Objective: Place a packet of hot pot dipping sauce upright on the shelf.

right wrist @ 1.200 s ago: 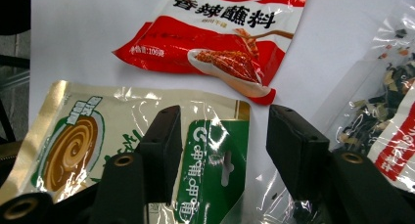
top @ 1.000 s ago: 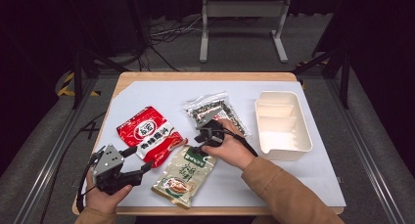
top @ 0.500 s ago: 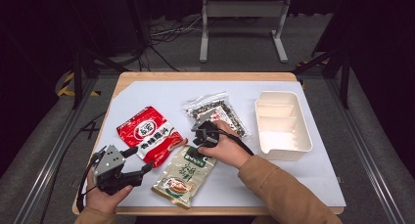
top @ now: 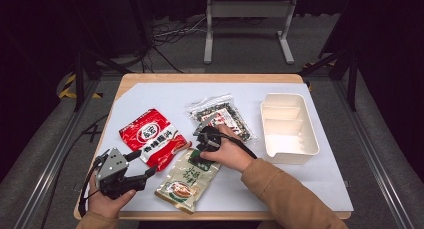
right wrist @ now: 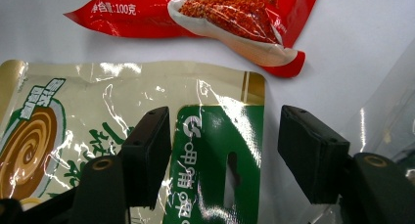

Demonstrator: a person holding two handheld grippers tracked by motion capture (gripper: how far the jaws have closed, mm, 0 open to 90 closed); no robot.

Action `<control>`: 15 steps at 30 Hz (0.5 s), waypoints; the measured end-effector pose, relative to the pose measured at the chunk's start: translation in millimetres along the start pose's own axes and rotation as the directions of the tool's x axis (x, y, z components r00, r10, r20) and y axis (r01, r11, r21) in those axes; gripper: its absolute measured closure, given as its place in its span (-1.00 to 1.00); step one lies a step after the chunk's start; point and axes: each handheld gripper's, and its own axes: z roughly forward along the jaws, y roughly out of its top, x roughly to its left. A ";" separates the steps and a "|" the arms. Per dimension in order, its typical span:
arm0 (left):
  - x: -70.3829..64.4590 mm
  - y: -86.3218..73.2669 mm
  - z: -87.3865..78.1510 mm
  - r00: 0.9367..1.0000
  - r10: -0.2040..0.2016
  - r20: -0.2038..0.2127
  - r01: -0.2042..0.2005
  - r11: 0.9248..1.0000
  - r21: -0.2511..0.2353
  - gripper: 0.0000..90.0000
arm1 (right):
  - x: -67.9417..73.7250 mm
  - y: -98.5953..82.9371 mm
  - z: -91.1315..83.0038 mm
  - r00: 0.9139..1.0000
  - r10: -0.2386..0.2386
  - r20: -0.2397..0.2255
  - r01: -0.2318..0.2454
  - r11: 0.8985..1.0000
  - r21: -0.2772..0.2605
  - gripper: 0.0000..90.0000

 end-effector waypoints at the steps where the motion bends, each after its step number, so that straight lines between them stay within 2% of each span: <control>1: 0.0 0.0 -0.1 1.000 0.000 -0.001 0.000 1.000 0.000 -0.33 | 0.0 0.1 0.4 1.000 -0.001 -0.005 0.001 1.000 0.004 -0.17; 7: 0.1 -0.1 -0.3 1.000 -0.002 -0.002 0.002 1.000 -0.002 -0.34 | 1.6 0.8 2.0 1.000 0.002 -0.011 -0.002 1.000 0.011 -0.16; 13: -0.4 0.0 0.7 1.000 0.005 0.000 -0.005 1.000 0.003 -0.34 | 0.8 0.9 1.4 0.998 0.021 -0.052 -0.020 1.000 0.017 -0.08; 15: -0.6 -0.1 0.9 1.000 0.004 0.001 -0.004 1.000 0.006 -0.34 | 1.2 1.1 0.7 0.999 0.017 -0.046 -0.016 1.000 0.016 -0.05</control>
